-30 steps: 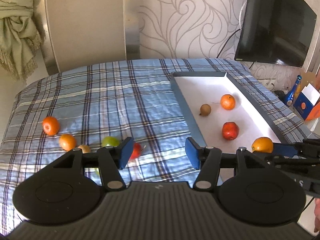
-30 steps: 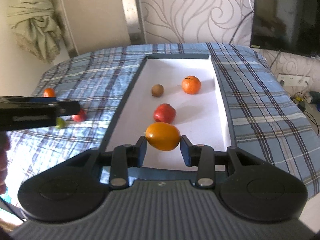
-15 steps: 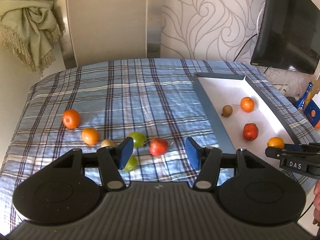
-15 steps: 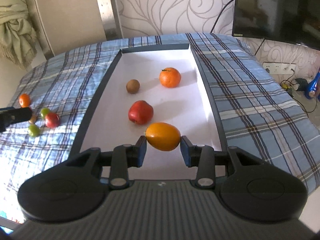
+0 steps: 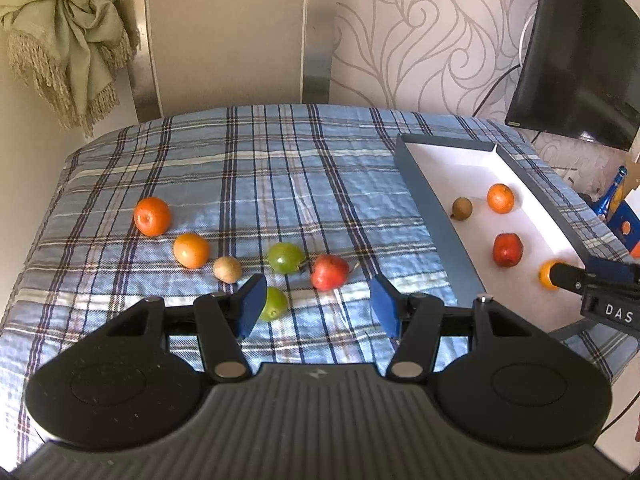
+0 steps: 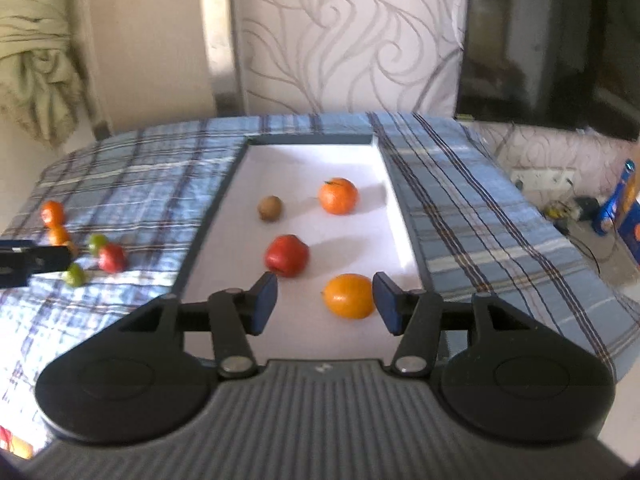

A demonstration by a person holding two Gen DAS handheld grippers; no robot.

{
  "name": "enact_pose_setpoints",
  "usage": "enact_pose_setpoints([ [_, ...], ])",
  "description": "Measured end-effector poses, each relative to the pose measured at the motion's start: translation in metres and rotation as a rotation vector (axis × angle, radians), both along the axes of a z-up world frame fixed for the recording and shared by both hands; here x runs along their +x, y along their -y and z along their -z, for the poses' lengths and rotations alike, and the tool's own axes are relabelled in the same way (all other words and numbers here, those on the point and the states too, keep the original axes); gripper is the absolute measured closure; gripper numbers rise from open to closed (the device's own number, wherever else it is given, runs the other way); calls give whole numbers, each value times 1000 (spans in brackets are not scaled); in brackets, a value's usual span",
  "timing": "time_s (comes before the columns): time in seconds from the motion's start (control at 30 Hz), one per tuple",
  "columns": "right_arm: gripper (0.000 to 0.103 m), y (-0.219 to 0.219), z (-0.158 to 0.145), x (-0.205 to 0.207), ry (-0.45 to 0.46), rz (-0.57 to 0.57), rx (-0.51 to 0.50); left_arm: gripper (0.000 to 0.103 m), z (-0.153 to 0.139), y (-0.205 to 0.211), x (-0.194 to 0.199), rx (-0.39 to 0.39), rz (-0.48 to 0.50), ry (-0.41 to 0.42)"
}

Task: Organize fruits
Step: 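Lower the oval orange into the tray and open right gripper, then move both open grippers back toward the remaining fruits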

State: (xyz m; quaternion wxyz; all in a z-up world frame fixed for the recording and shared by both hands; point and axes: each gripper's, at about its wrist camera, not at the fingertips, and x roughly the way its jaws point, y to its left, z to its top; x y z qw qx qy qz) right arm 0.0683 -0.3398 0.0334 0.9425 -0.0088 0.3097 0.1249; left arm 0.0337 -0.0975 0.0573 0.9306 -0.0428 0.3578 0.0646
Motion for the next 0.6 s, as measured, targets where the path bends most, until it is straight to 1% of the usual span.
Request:
enact_pose_setpoints([
  [0.27, 48, -24, -7, -18, 36, -108, -16, 40, 5, -9, -8, -4, -11, -14],
  [0.6, 48, -63, -11, -24, 29, -244, -14, 40, 6, -40, -27, -5, -78, -16],
])
